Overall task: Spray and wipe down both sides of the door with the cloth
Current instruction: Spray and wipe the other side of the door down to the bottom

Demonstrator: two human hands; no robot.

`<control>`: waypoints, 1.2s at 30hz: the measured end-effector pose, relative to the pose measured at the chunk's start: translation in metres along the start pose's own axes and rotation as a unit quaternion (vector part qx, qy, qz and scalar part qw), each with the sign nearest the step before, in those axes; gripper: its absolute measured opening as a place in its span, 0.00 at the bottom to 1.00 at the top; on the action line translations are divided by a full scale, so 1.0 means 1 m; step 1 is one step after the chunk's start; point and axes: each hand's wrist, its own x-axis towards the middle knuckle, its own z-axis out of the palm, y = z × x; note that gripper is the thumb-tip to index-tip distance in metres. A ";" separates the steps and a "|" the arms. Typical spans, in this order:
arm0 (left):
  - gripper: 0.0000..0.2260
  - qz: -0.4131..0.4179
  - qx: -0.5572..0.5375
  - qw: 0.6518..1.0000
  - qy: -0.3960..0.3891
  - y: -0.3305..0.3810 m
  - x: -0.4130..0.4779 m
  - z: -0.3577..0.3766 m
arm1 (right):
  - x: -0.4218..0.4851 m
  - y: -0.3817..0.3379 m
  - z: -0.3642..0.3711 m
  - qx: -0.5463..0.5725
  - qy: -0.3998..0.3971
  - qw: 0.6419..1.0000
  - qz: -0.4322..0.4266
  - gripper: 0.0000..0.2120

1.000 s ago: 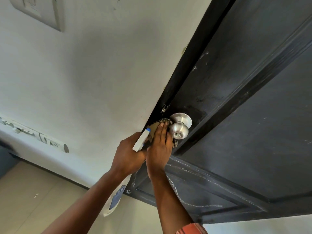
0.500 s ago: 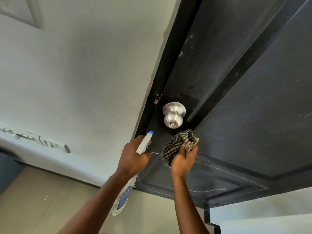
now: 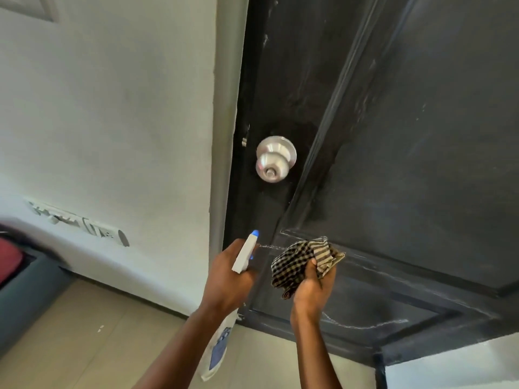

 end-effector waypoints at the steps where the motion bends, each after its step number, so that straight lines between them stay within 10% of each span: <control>1: 0.17 -0.004 0.000 1.000 0.004 -0.011 -0.003 0.006 | 0.000 0.011 -0.005 0.000 0.003 1.000 -0.006 0.15; 16: 0.15 0.126 -0.010 0.991 0.033 -0.204 0.020 0.106 | 0.032 0.198 -0.017 0.085 0.018 0.959 -0.271 0.22; 36: 0.08 0.182 -0.109 0.974 -0.083 -0.220 0.034 0.127 | 0.013 0.288 -0.037 0.136 0.090 0.958 -0.234 0.20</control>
